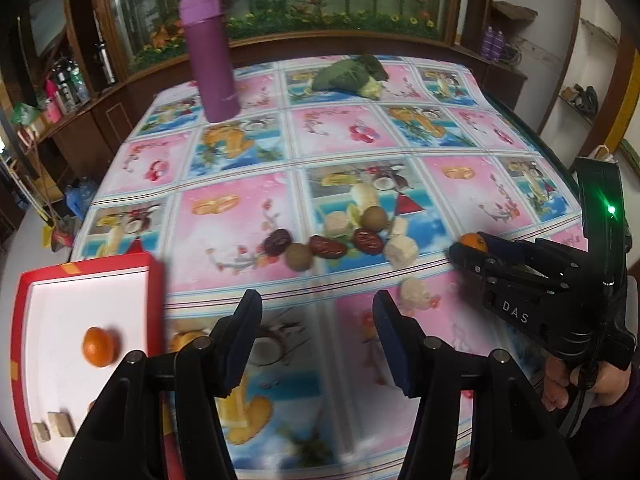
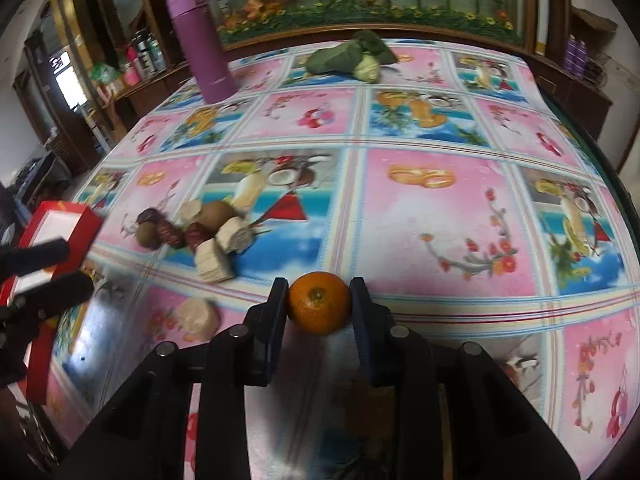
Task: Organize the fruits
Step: 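Grasp a third mandarin orange with the right gripper, then grasp another pale cut chunk with the left gripper, then carry the orange and pale chunk into the white tray and open both grippers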
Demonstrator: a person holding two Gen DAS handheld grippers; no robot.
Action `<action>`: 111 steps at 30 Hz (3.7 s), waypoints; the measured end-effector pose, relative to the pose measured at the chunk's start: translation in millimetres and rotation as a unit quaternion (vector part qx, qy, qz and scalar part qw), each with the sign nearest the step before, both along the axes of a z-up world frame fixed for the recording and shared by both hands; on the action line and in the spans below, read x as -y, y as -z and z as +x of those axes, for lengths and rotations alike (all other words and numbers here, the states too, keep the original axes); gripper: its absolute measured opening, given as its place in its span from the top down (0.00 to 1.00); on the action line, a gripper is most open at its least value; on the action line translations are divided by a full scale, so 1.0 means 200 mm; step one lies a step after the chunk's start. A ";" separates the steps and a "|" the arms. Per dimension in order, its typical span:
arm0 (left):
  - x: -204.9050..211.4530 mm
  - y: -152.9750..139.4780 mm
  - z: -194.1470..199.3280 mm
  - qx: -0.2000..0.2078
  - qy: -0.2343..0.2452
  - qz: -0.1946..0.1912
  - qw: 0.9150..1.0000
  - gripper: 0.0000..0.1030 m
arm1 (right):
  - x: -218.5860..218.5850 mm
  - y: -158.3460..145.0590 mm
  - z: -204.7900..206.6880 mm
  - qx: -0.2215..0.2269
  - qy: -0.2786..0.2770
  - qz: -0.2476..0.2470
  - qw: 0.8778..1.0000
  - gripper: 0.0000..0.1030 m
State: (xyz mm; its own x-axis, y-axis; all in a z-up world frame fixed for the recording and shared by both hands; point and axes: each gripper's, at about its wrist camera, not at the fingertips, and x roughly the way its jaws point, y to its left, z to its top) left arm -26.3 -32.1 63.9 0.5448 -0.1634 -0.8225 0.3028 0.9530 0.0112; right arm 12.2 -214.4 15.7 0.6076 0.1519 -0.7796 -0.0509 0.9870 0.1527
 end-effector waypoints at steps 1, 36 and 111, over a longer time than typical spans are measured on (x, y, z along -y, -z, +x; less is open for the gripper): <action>0.02 0.01 0.01 -0.006 0.004 -0.002 1.000 0.44 | 0.05 -0.01 0.00 -0.002 0.017 0.017 1.000 0.68; 0.10 0.18 0.14 -0.052 -0.012 -0.062 0.997 0.74 | 0.23 -0.03 0.02 0.000 0.087 0.079 0.993 0.68; -1.50 0.10 -0.51 0.069 -0.281 -0.052 0.956 0.74 | -1.61 -0.03 -0.52 -0.005 -0.287 0.073 0.955 0.68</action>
